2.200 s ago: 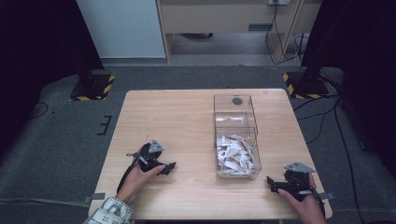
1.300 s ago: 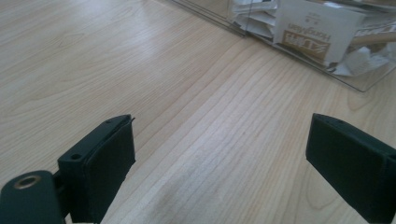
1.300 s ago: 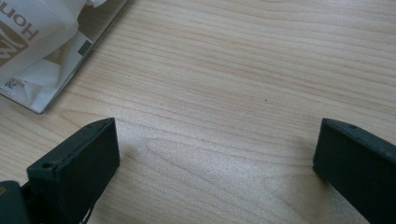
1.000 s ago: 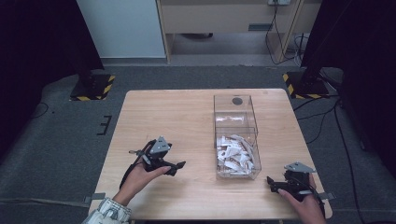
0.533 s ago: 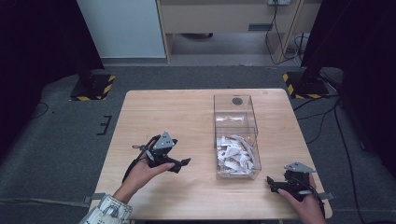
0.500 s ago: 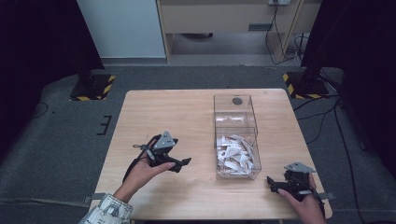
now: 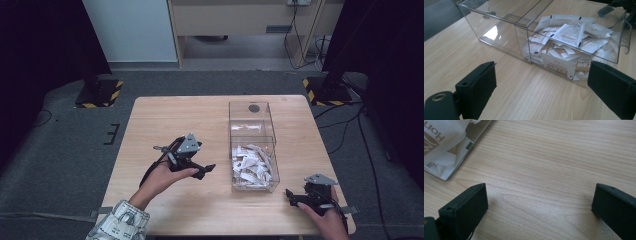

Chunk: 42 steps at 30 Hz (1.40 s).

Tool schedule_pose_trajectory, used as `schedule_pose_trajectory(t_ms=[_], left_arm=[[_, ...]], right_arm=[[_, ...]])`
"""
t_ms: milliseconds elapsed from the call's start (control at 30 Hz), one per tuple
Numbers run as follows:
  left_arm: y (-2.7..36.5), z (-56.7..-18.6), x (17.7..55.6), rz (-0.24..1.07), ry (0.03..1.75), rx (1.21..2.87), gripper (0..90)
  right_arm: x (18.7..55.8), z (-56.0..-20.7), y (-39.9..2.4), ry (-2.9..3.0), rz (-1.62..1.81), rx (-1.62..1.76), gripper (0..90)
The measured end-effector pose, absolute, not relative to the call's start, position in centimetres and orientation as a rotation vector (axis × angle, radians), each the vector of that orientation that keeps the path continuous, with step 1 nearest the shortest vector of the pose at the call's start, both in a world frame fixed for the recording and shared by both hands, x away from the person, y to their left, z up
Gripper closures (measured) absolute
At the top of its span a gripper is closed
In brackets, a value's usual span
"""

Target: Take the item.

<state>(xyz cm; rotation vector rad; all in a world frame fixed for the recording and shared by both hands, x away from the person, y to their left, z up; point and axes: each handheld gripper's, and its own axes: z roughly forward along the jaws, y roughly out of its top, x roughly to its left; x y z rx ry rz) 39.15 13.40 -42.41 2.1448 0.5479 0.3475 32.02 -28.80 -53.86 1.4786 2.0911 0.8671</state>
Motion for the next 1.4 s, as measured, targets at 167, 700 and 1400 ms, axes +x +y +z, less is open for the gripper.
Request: schedule_pose_trajectory(t_ms=[167, 700, 1400], left_arm=[[12.8, -42.2, 39.7, 0.338, 0.534, 2.152, 7.6], [12.0, -40.7, 40.2, 0.351, 0.52, 2.151, 7.6], [8.7, -39.1, 39.9, 0.348, 0.45, 2.154, 7.7]], right_arm=[[32.0, -53.9, -28.8, 2.091, 0.867, 1.479, 0.8], [32.0, -53.9, -28.8, 2.091, 0.867, 1.479, 0.8], [32.0, -53.9, -28.8, 2.091, 0.867, 1.479, 0.8]])
